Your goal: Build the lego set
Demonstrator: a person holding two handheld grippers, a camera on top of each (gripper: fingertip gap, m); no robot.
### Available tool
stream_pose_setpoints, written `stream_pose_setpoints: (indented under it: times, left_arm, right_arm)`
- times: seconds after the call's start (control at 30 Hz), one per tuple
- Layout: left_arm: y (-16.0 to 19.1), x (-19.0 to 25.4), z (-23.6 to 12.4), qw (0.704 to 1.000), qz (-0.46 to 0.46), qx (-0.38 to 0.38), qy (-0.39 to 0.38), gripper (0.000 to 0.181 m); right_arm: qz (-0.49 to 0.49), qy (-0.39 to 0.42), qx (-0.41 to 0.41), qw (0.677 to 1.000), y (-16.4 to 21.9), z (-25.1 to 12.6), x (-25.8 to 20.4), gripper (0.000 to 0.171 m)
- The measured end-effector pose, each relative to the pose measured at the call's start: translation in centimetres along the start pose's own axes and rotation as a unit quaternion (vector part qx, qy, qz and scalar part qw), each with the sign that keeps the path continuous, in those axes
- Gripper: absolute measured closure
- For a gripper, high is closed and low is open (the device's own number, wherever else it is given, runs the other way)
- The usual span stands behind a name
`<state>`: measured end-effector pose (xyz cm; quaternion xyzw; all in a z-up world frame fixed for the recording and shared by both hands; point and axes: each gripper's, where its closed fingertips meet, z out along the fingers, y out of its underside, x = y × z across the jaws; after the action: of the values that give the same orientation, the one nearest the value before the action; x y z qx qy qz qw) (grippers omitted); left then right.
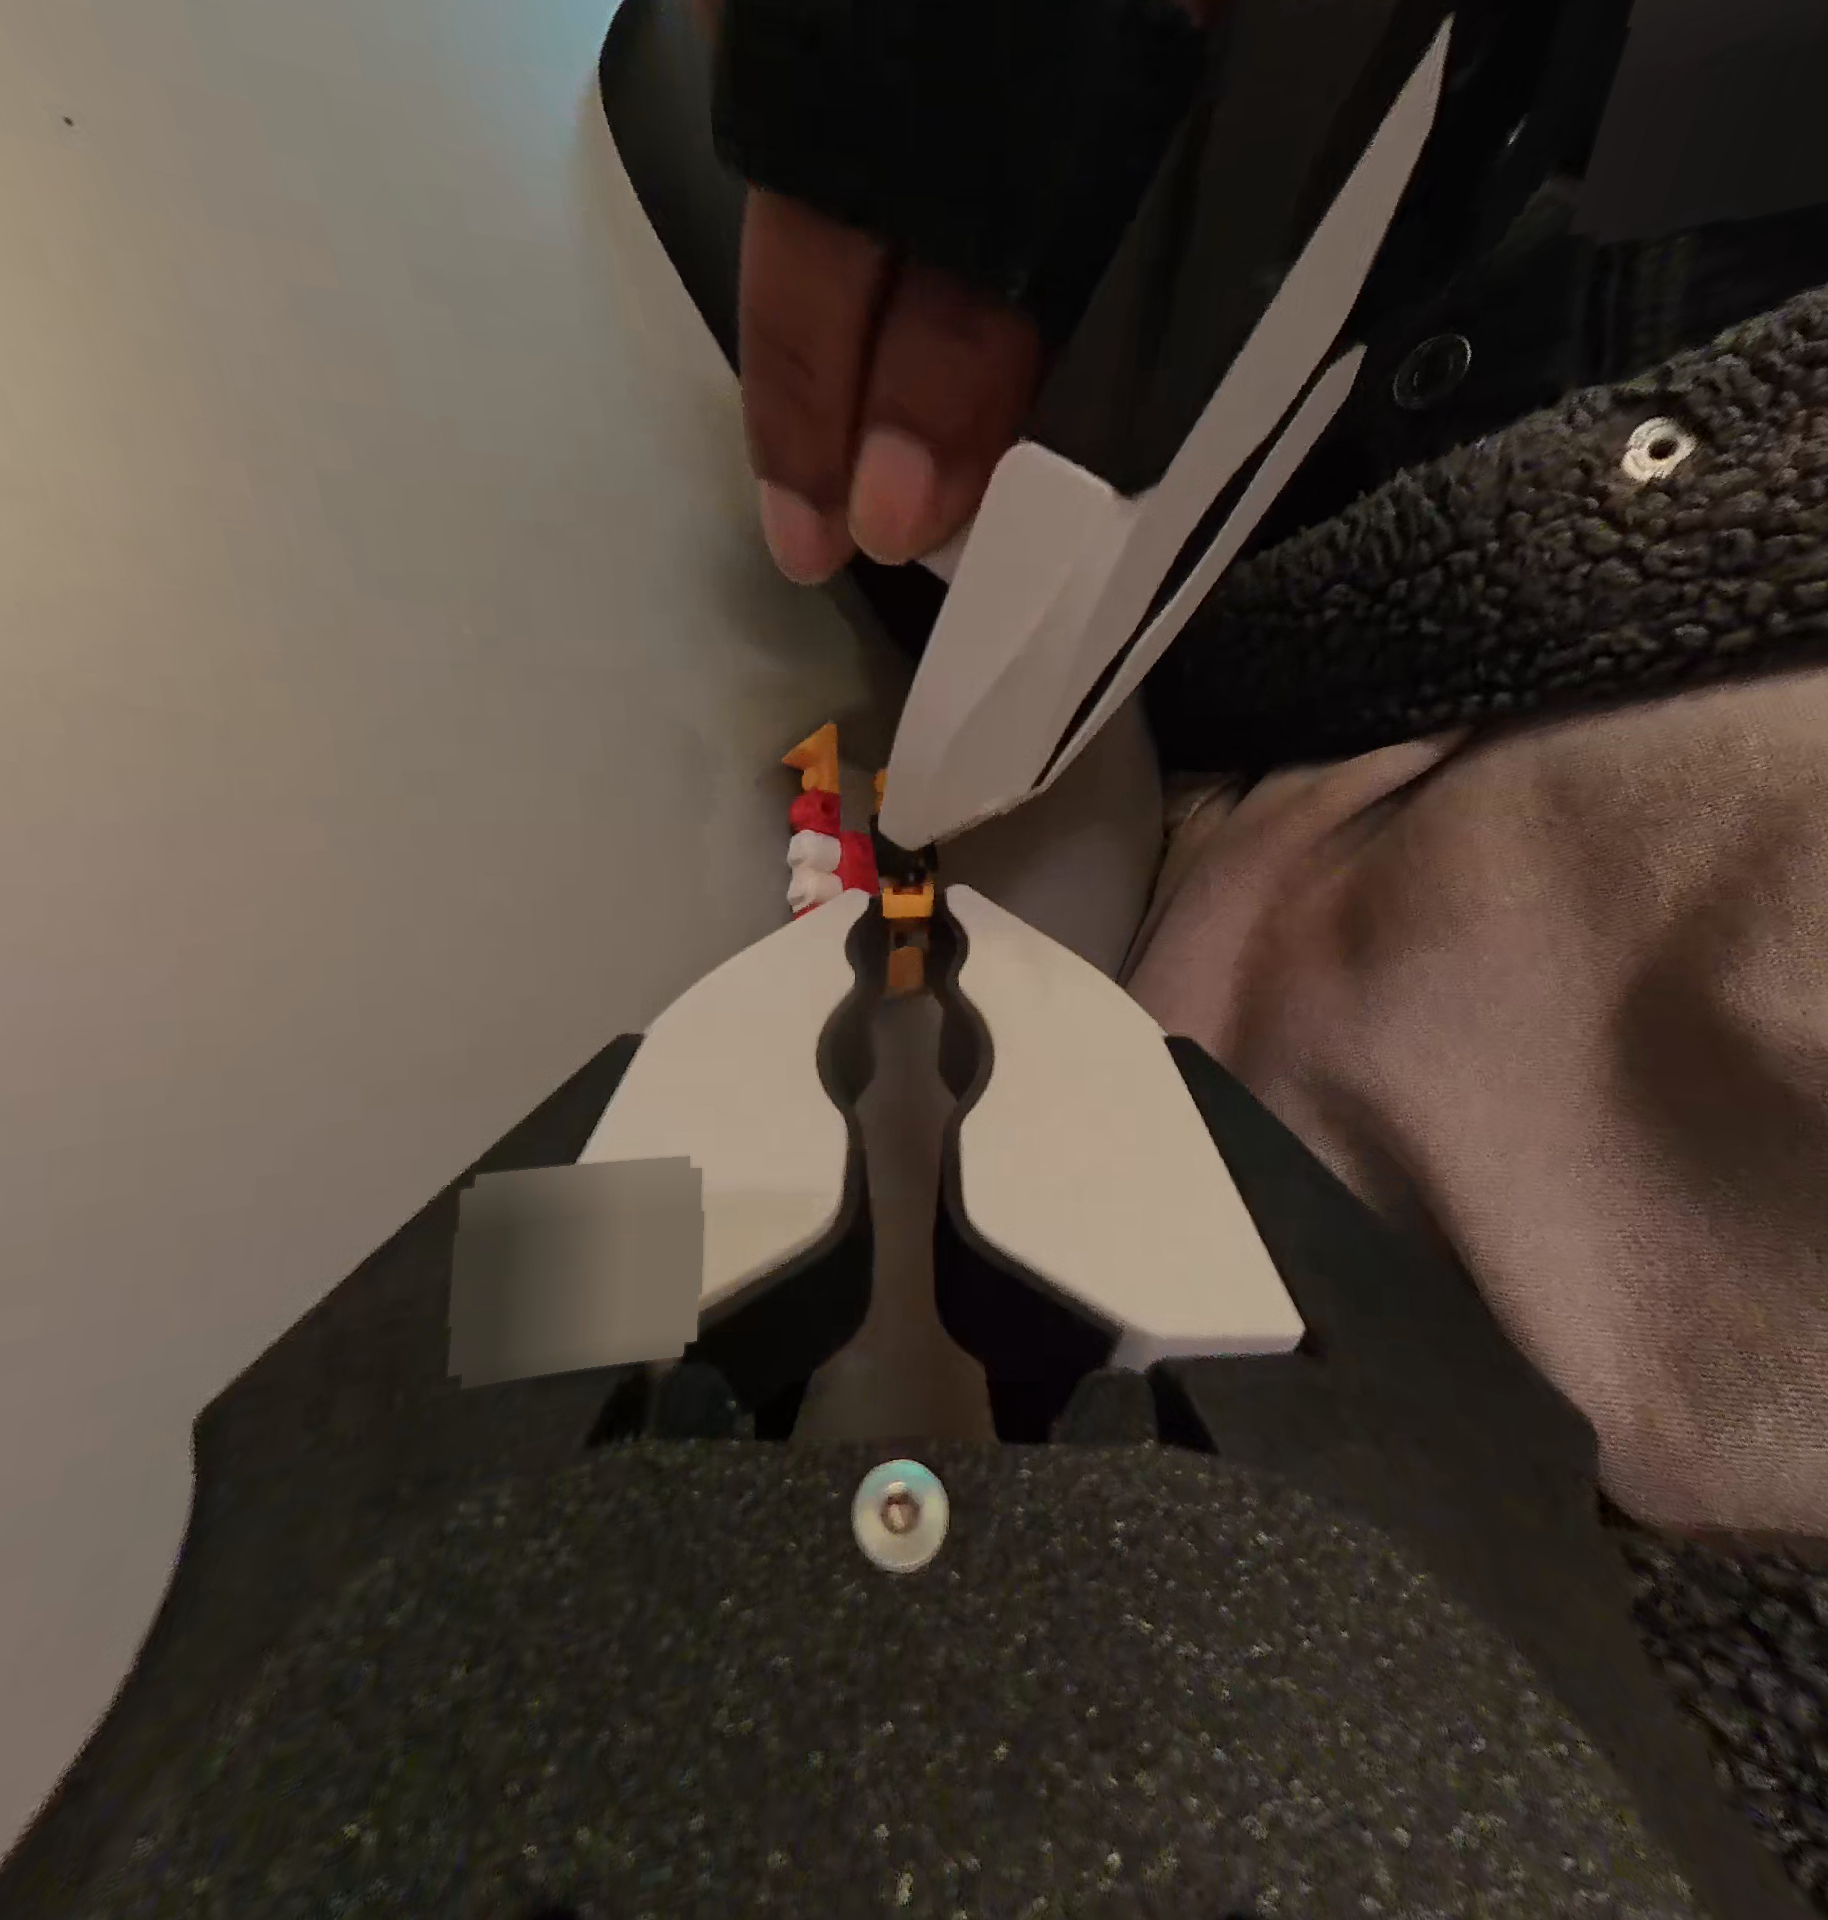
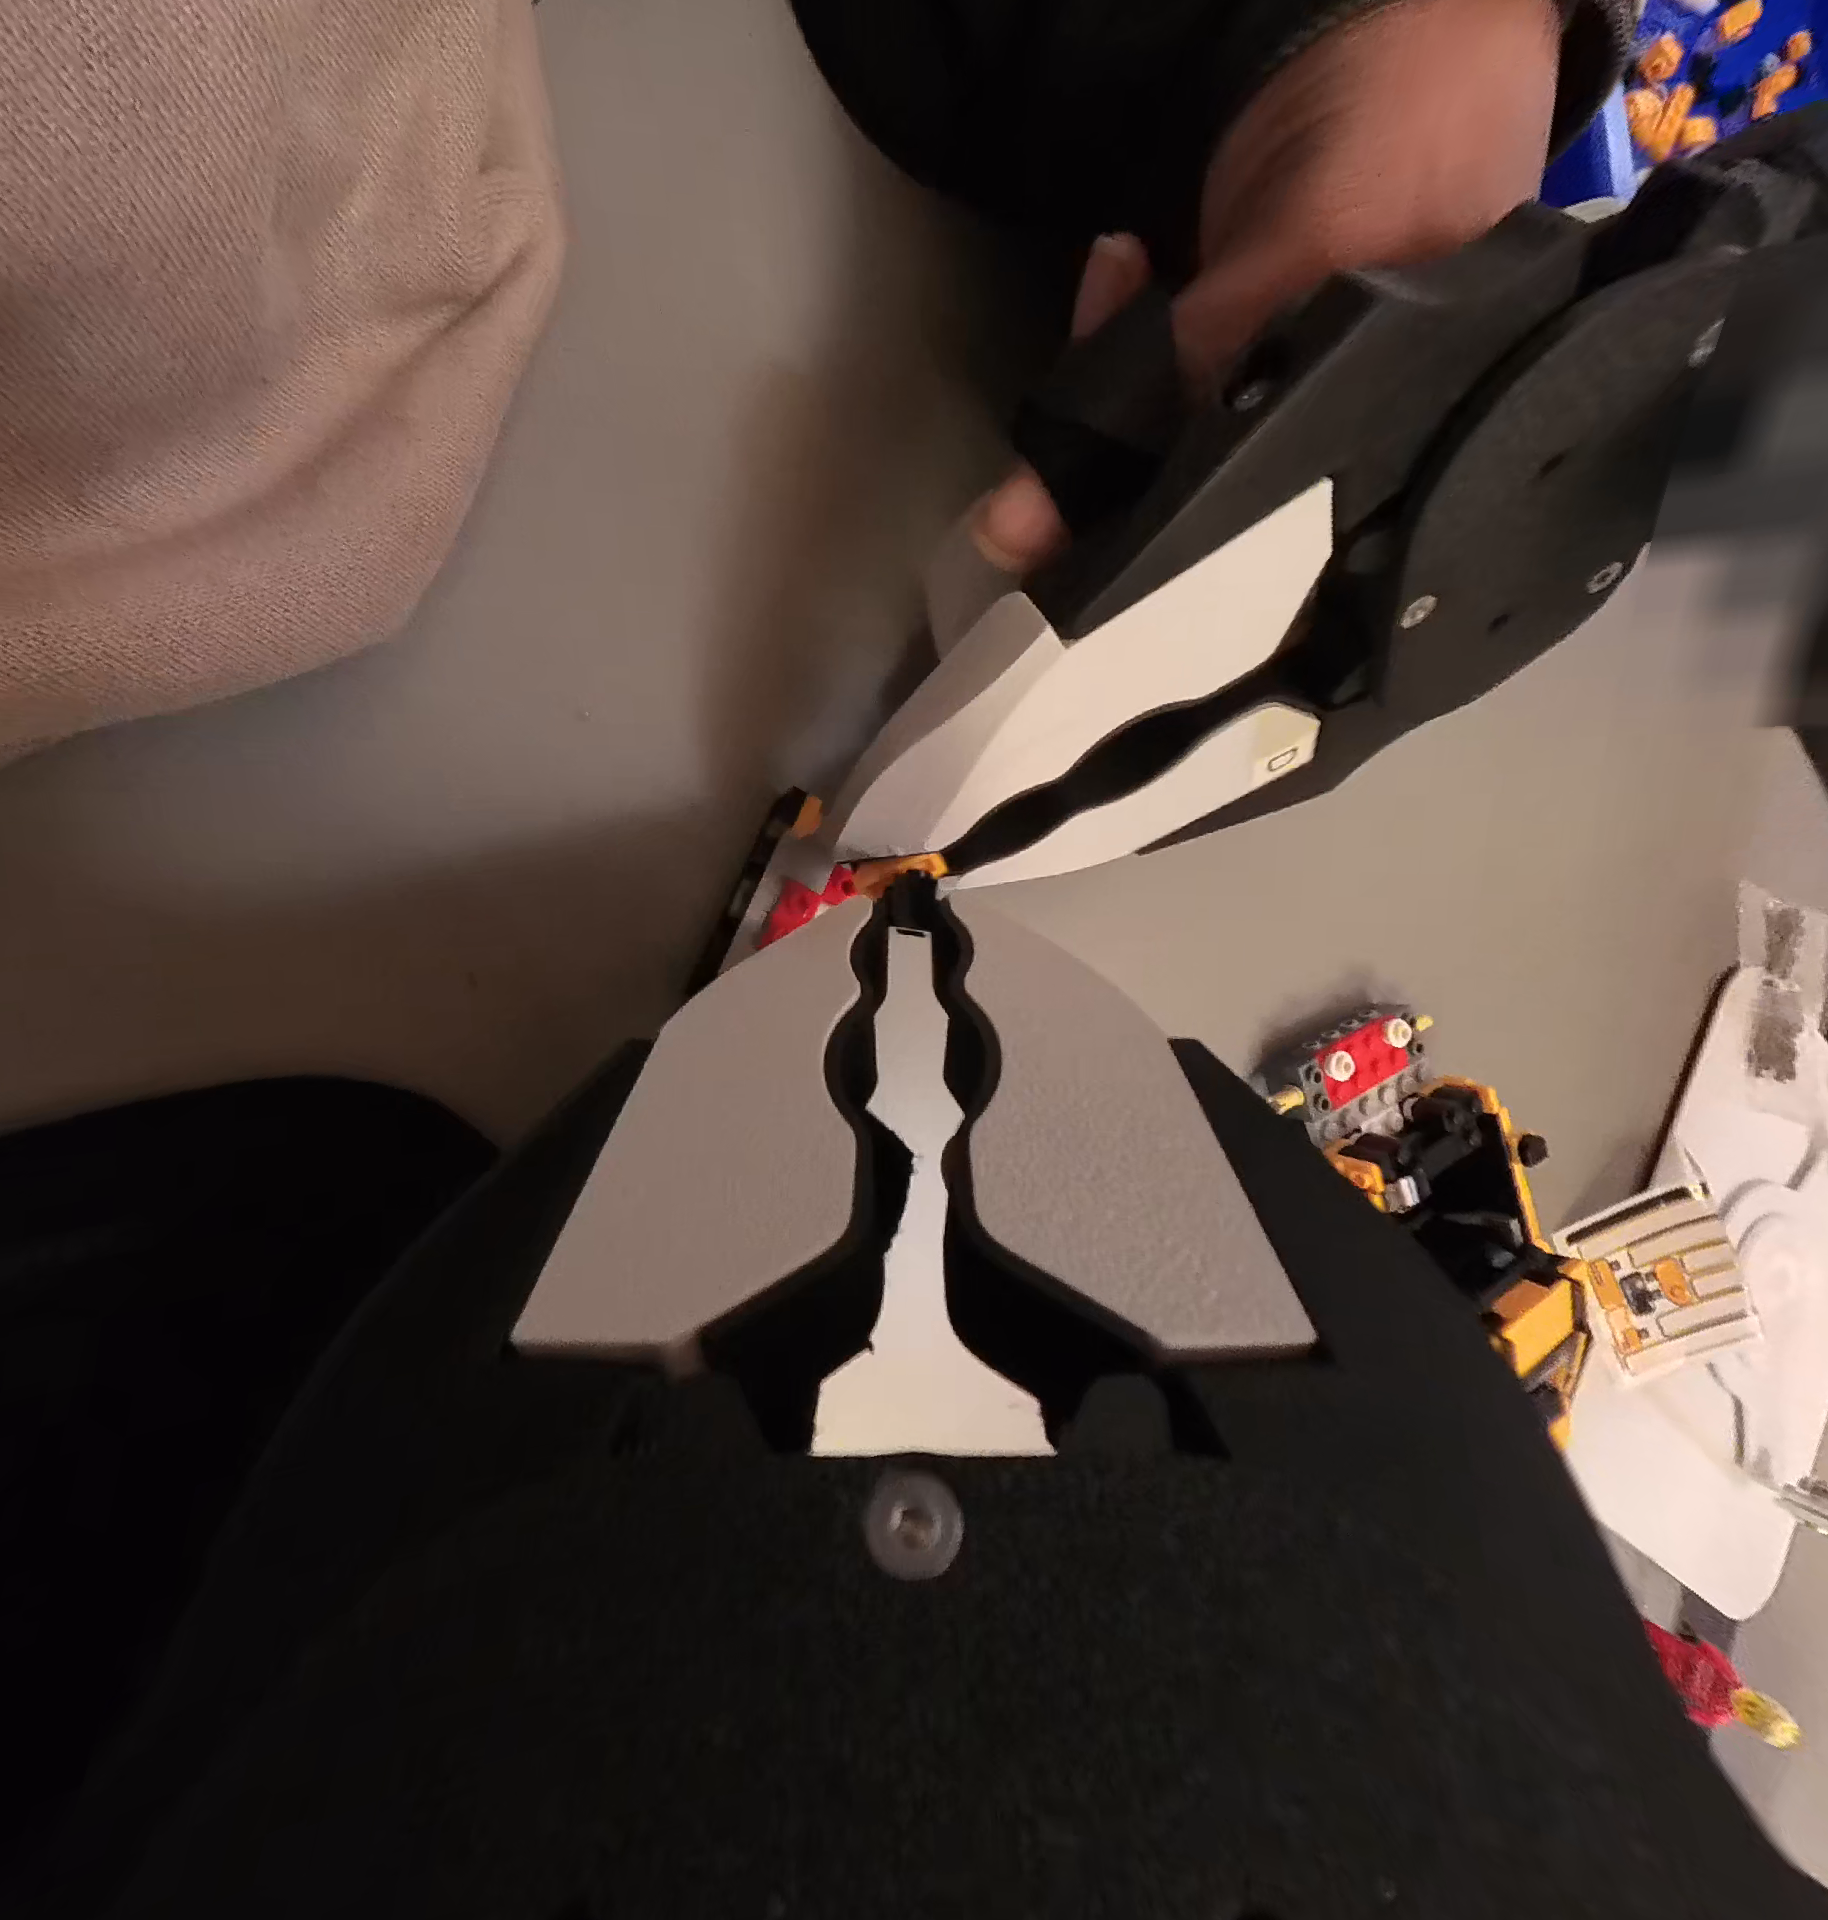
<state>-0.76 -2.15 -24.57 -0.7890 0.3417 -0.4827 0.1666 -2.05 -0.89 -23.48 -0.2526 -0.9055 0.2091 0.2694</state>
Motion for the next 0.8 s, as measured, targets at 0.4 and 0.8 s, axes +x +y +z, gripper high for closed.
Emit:
stream_pose_setpoints:
  times: [0.4,0.8]
  left_arm:
    - [-0.4,0.8,0.1,1.0,0.006,0.02,0.021,0.174]
    - [-0.3,1.6,1.1,0.999,-0.027,-0.003,0.043,0.174]
  right_arm:
    - [0.038,0.004,0.026,0.999,-0.3,-0.7,-0.7,0.164]
    - [-0.074,-0.05,-0.049,0.995,-0.4,-0.8,-1.0,0.163]
